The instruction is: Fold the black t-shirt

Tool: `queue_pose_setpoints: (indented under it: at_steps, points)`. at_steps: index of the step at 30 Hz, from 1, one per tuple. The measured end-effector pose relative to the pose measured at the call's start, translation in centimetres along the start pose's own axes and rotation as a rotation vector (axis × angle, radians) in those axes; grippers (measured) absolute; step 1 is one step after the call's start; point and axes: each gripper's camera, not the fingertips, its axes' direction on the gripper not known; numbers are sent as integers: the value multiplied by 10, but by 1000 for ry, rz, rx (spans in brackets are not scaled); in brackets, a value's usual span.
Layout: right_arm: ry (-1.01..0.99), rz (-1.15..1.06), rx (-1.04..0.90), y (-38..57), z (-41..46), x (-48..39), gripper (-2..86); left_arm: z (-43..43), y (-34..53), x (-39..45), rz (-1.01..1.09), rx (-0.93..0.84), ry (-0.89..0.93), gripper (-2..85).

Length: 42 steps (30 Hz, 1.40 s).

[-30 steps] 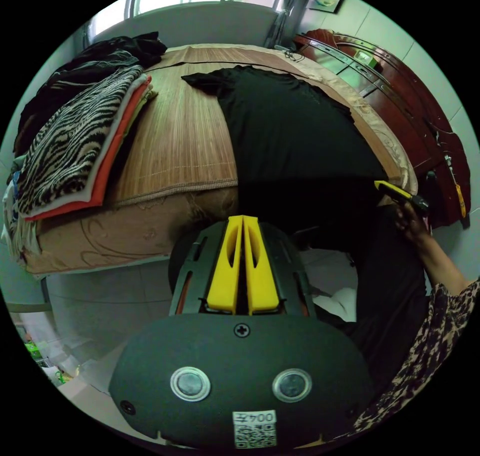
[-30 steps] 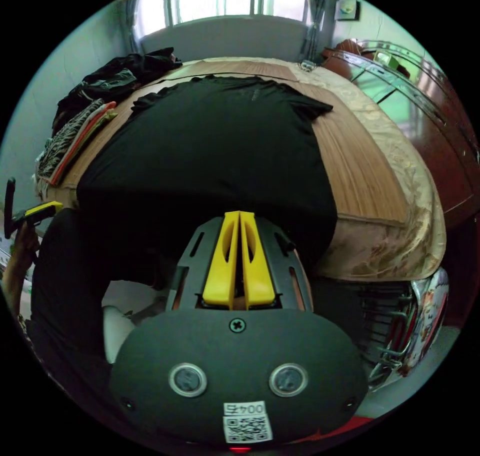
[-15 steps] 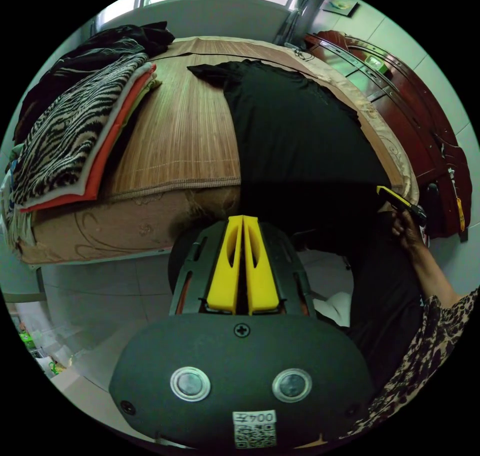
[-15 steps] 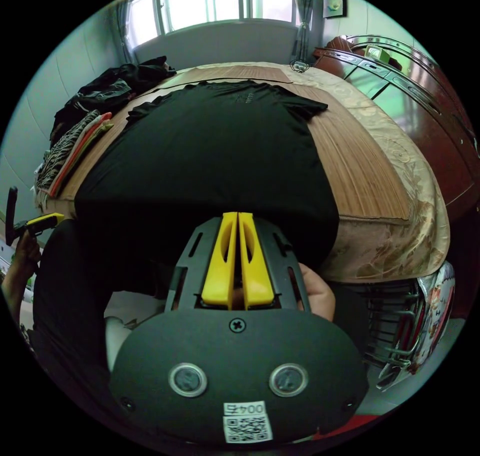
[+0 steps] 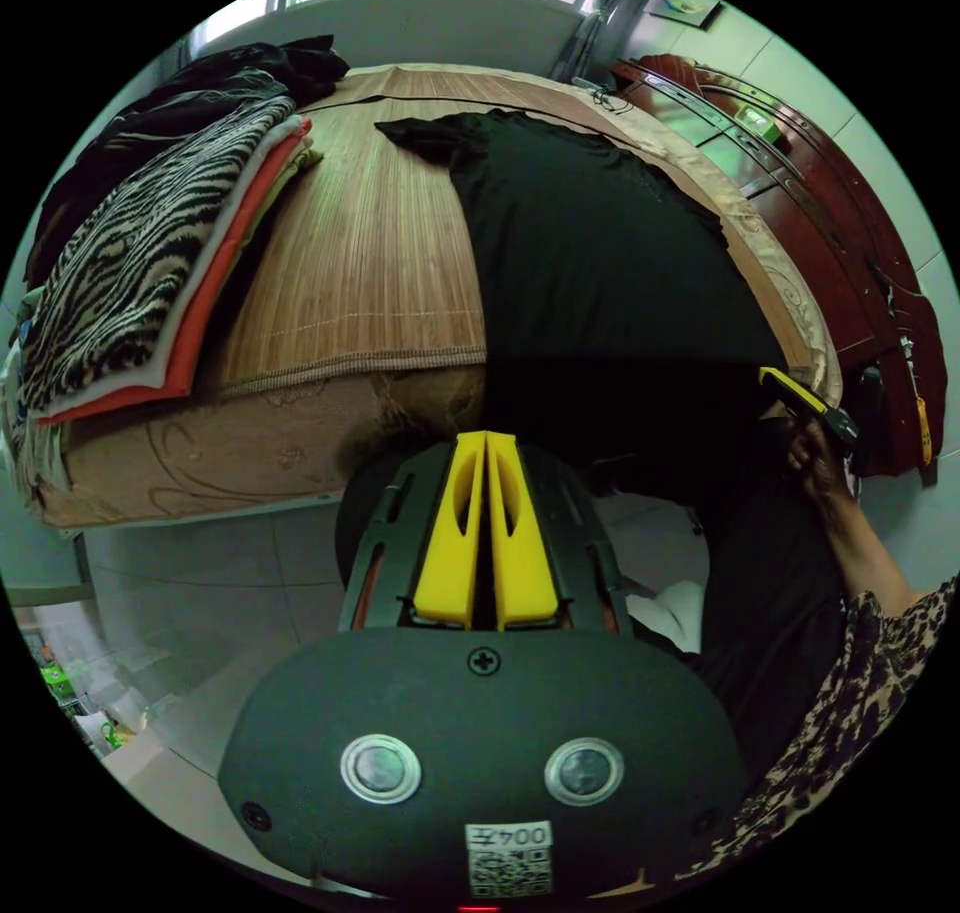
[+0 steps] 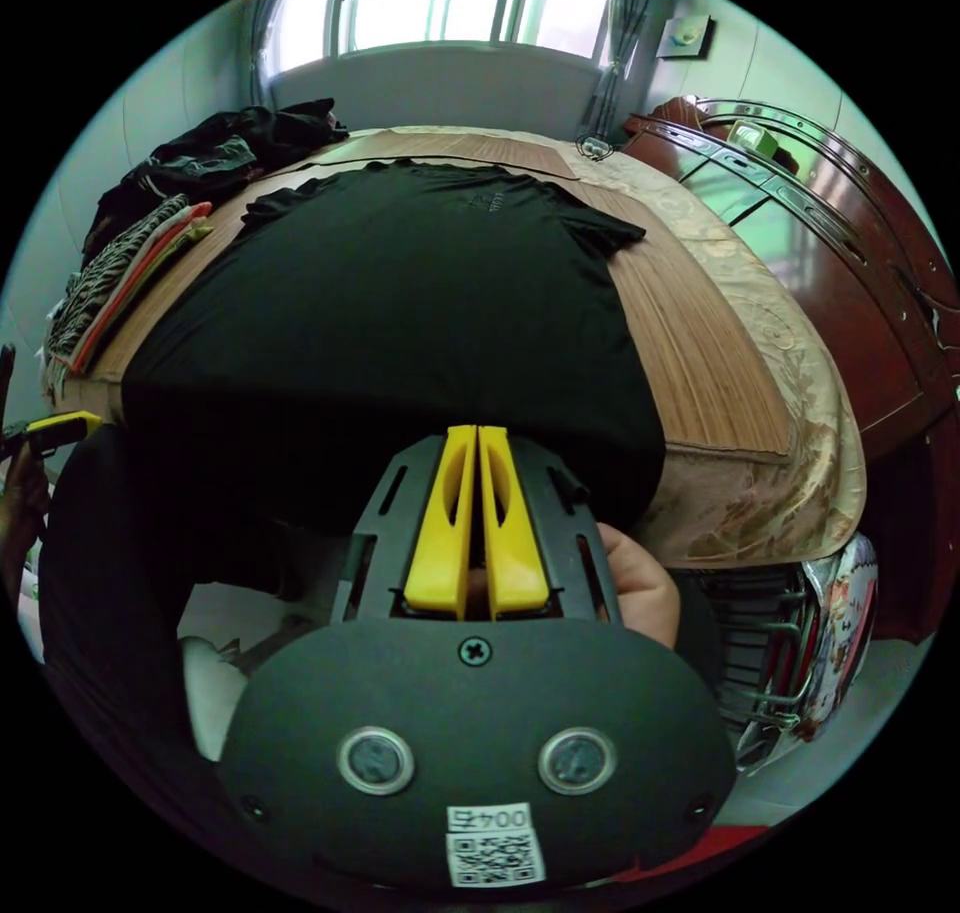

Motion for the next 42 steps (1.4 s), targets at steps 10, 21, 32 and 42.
queue_pose_setpoints:
  at_steps: [10, 21, 32, 42]
  points:
    - [33, -8, -17, 2, 0, -6, -8, 9, -13, 0, -8, 4, 23, 0]
    - [-74, 11, 64, 4, -20, 9, -8, -1, -37, 18, 25, 115, 36, 1]
    - [-46, -86, 31, 2, 10, -4, -7, 54, -104, 65, 163, 150, -151, 1]
    - [143, -161, 74, 8, 20, -24, -7, 74, -128, 64, 117, 225, -157, 1]
